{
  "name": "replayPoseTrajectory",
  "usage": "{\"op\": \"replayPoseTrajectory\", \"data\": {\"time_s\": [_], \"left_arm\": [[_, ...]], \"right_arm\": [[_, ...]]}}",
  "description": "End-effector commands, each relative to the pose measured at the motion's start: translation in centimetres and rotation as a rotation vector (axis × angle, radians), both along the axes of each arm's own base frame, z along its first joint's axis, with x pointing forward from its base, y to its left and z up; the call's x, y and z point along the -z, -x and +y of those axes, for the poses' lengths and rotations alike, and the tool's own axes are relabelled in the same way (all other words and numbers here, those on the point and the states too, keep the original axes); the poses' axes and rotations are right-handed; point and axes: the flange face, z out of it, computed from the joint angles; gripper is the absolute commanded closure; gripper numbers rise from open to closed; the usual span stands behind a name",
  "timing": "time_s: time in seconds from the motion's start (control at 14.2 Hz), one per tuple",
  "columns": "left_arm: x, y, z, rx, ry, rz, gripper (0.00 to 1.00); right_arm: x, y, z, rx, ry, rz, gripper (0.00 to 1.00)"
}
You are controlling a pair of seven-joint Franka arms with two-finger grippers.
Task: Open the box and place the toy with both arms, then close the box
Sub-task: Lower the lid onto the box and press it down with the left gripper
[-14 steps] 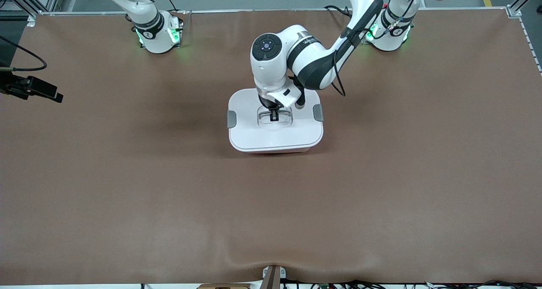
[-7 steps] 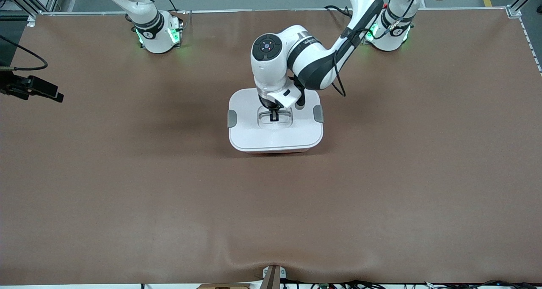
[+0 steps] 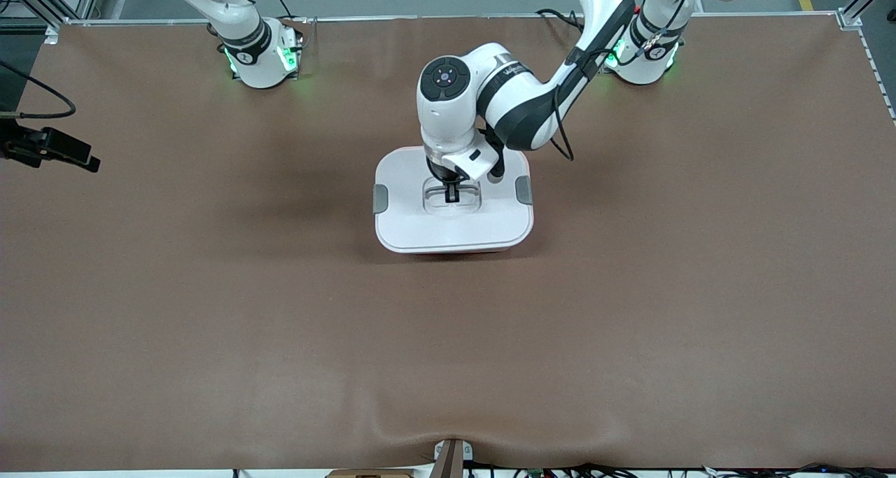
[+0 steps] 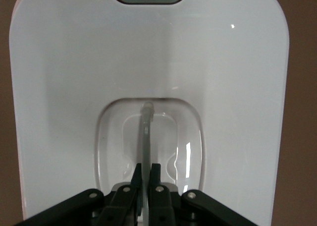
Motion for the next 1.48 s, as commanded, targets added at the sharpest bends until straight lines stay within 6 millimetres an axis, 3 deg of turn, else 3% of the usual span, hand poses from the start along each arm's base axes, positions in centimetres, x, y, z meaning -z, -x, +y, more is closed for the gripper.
{"op": "replayPoseTrajectory", "data": {"time_s": [0.0,0.42,0.56,0.84,0.91,0.99,1.13,1.2,1.41], "left_arm": [[0.4,0.5,0.4,0.004,-0.006,0.021,0.96],[0.5,1.3,1.4,0.009,-0.032,0.025,0.97],[0.4,1.2,1.5,0.008,-0.031,0.024,0.86],[0.7,1.2,1.4,0.010,-0.033,0.026,0.81],[0.6,1.3,1.3,0.013,-0.032,0.025,0.74],[0.5,1.3,1.3,0.013,-0.032,0.025,0.51],[-0.2,0.9,1.4,0.010,-0.025,0.013,0.14],[-0.6,0.8,1.6,0.017,-0.028,0.010,0.00],[-1.6,0.2,2.2,0.027,-0.037,0.013,0.00]], "right_arm": [[-0.7,0.5,-0.7,0.003,0.023,-0.013,0.00],[-1.1,0.6,-1.1,0.015,0.046,-0.017,0.00],[-1.0,0.6,-0.8,0.009,0.053,-0.010,0.00],[-1.1,0.6,0.1,-0.007,0.053,-0.010,0.00],[-1.0,0.5,0.0,-0.006,0.053,-0.010,0.00],[-1.0,0.5,0.0,-0.006,0.053,-0.012,0.00],[-0.4,0.3,-0.1,-0.011,0.052,0.002,0.00],[-0.2,0.2,0.0,-0.011,0.052,0.007,0.00],[-0.2,0.2,0.2,-0.015,0.052,0.008,0.00]]}}
